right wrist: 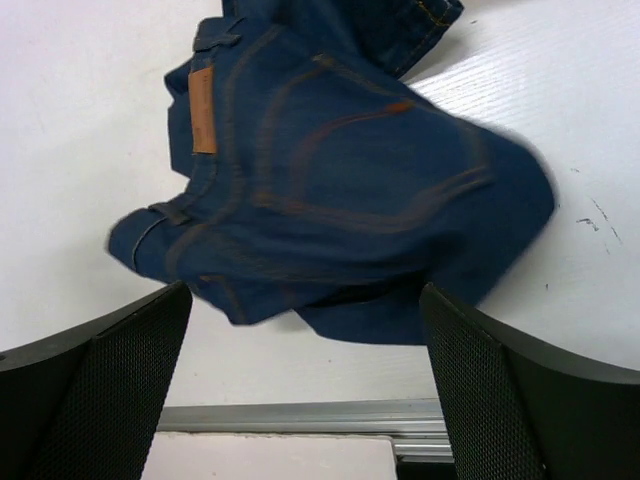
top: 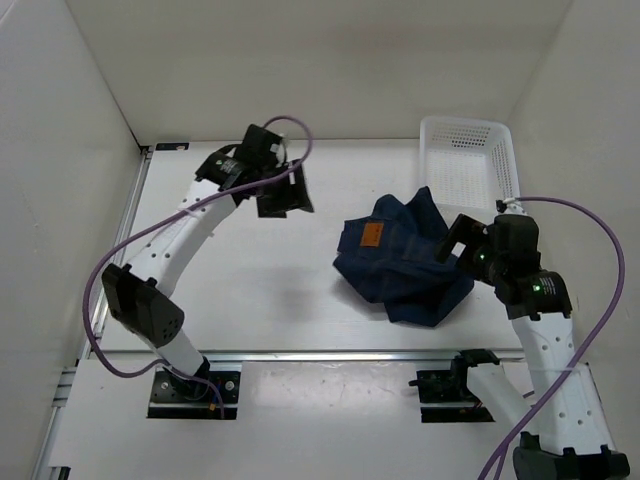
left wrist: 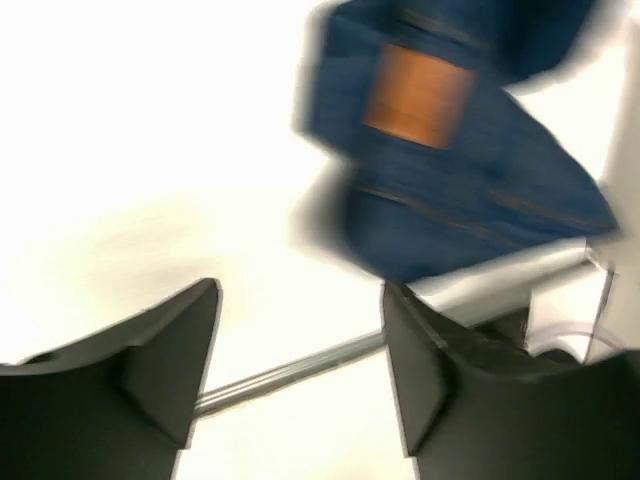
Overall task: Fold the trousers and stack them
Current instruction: Flatten the trousers out
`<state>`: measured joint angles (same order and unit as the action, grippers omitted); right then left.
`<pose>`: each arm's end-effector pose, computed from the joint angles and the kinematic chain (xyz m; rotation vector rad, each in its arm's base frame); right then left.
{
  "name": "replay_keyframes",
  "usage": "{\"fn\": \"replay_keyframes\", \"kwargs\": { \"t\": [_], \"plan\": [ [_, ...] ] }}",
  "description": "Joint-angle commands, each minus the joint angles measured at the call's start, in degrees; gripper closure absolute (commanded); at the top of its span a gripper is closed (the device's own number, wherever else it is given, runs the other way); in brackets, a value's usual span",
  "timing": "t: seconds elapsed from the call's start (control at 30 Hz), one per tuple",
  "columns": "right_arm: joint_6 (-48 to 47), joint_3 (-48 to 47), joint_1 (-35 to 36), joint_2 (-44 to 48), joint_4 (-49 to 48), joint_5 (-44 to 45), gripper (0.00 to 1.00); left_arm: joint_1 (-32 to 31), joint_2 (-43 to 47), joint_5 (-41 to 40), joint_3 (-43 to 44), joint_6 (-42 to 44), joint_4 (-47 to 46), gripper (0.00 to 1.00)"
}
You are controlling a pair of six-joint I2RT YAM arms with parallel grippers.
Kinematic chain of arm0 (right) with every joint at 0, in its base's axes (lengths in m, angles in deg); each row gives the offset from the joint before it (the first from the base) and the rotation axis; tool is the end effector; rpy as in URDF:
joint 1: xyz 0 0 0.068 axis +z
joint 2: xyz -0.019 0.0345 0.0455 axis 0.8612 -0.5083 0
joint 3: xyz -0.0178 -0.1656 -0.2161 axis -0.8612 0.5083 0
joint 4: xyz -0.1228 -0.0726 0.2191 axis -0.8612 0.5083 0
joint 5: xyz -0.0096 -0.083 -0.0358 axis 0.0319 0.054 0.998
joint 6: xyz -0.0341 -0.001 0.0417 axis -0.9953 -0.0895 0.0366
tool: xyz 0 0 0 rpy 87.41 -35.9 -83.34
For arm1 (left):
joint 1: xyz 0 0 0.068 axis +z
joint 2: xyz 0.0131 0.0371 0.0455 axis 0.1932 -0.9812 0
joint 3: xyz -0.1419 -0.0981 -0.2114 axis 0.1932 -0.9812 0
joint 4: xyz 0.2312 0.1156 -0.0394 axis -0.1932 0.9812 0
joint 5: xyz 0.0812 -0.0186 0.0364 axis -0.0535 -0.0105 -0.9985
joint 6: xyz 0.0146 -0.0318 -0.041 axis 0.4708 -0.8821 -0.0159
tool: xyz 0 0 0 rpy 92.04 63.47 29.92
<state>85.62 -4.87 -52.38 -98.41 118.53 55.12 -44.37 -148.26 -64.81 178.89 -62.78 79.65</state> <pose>0.1428 0.0172 0.3425 0.4223 2.1724 0.3323 0.2856 -0.1933 0.3833 0.0628 2.5912 -0.6428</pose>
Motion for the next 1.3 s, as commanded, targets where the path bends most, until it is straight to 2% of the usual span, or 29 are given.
{"fn": "replay_keyframes", "kwargs": {
  "t": [0.0,0.07,0.1,0.17,0.2,0.3,0.37,0.53,0.57,0.6,0.63,0.67,0.7,0.77,0.8,0.83,0.97,1.0,1.07,1.1,1.13,1.2,1.27],
  "plan": [
    [-3.0,-1.3,0.4,-2.8,1.1,-2.9,0.00,3.5,5.3,2.2,-10.0,-0.2,-4.7,0.26],
    [-3.0,-1.8,1.4,-6.7,1.1,-4.7,0.00,2.9,1.3,3.2,-11.0,-0.2,-5.4,0.24],
    [-3.0,-1.8,3.1,-7.6,1.1,-3.9,0.00,1.2,-0.4,4.0,-11.5,-0.7,-5.5,0.13],
    [-2.3,-2.3,4.8,-8.2,1.1,-2.1,0.00,-1.4,-4.7,4.5,-13.2,-2.0,-7.4,0.08],
    [-1.5,-2.3,6.0,-8.7,1.1,-1.4,0.00,-4.2,-6.3,6.5,-13.9,-3.1,-8.6,0.01],
    [-0.8,-2.3,6.6,-8.7,1.1,-0.3,0.00,-8.0,-11.5,10.9,-13.8,-4.2,-12.7,0.00],
    [-0.8,-3.0,6.6,-8.7,1.1,-0.2,0.00,-11.4,-14.4,10.9,-11.3,-6.2,-13.4,0.00],
    [-0.8,-4.1,6.6,-8.1,1.1,0.4,0.00,-12.6,-22.3,14.0,-6.9,-7.9,-13.9,0.01],
    [-0.8,-4.6,6.6,-8.1,1.1,0.4,0.00,-12.6,-22.3,13.5,-6.0,-7.9,-13.9,0.10],
    [-0.8,-4.6,6.6,-8.1,1.1,0.4,0.00,-12.6,-21.7,12.6,-6.0,-7.9,-13.9,0.45],
    [-0.8,-4.6,6.6,-8.1,1.1,0.4,0.00,-10.4,-20.4,10.4,-6.0,-8.8,-13.9,0.72],
    [-0.8,-5.1,6.6,-8.1,1.1,0.4,0.00,-8.6,-18.8,9.6,-7.7,-9.4,-13.9,0.90],
    [-0.8,-5.1,6.6,-8.1,1.1,0.4,0.00,-6.5,-14.6,9.6,-9.1,-9.4,-13.9,0.90],
    [-0.8,-5.1,6.6,-8.1,1.1,0.4,0.00,2.0,-9.3,7.2,-13.5,-8.8,-13.9,0.90],
    [-1.5,-5.1,6.6,-8.1,1.1,0.4,0.00,5.5,-3.6,6.7,-14.4,-7.9,-13.3,0.90],
    [-1.5,-5.1,6.6,-8.7,1.1,-0.3,0.00,12.9,-0.9,5.8,-14.5,-5.1,-12.2,0.90],
    [-1.5,-5.1,6.6,-9.3,-0.5,-1.9,0.00,23.5,6.4,2.3,-4.7,3.0,-3.8,0.90],
    [-1.5,-5.1,6.6,-9.3,-0.5,-1.9,0.00,25.1,6.4,1.2,3.4,4.2,-1.3,0.90],
    [-1.5,-5.1,6.6,-10.0,-1.7,-1.9,0.00,25.1,3.7,-0.5,12.5,6.0,6.6,0.90],
    [-0.6,-5.1,6.6,-10.0,-1.7,-1.3,0.00,22.5,2.7,-1.0,20.8,7.5,8.4,0.90],
    [-0.6,-5.9,6.6,-10.0,-1.7,-0.7,0.00,20.9,1.6,-1.0,24.4,7.5,9.7,0.90],
    [0.8,-6.6,6.6,-9.5,-1.7,1.6,0.00,14.9,-2.0,2.0,30.3,7.4,11.4,0.90],
    [1.5,-7.3,5.2,-8.7,-1.7,2.1,0.00,10.1,-4.4,3.1,30.4,5.8,10.7,0.90]
  ]
}}
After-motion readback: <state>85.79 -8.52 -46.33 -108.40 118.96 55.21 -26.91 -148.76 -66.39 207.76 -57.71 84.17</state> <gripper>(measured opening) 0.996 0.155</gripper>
